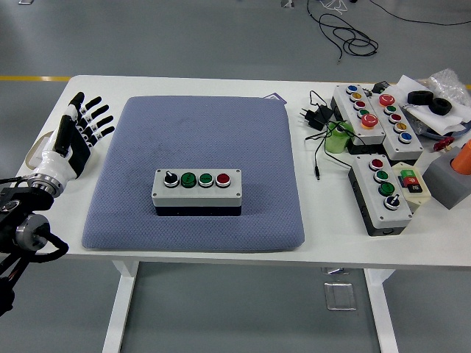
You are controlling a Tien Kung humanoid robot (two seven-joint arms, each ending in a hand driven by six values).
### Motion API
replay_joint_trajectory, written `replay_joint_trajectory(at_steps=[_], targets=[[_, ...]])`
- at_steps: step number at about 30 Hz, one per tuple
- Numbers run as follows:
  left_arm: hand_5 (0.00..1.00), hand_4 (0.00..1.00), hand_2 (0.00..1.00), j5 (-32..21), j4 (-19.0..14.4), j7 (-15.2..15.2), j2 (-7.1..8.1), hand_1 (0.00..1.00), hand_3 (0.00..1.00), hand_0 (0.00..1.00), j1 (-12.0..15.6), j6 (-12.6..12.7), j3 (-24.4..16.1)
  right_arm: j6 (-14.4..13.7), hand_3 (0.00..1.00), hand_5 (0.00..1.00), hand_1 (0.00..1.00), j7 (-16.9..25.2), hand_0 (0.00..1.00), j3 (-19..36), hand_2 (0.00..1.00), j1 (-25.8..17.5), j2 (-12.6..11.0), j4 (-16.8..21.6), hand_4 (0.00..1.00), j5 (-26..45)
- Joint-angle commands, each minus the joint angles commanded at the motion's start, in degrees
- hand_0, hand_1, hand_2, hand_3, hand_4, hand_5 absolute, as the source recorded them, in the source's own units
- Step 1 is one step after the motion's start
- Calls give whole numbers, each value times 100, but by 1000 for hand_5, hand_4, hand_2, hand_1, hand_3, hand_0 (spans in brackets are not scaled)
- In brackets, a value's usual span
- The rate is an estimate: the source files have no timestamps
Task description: Pick up the button,place it on the desk,press the button,press the button
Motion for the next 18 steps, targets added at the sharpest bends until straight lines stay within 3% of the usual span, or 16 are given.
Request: replay_joint_trajectory(at_steps=[9, 18], targets=[[998, 677, 880, 19, 18, 17, 0, 849, 879, 806, -13, -153, -1, -4, 569, 243, 549, -9, 632, 24, 622, -11, 6, 0, 308, -6], [998, 680, 882, 81, -66, 44, 110, 855, 880, 812, 39, -198, -129, 5, 569, 243, 549, -16, 632, 56, 623, 21, 15, 0, 307, -68]])
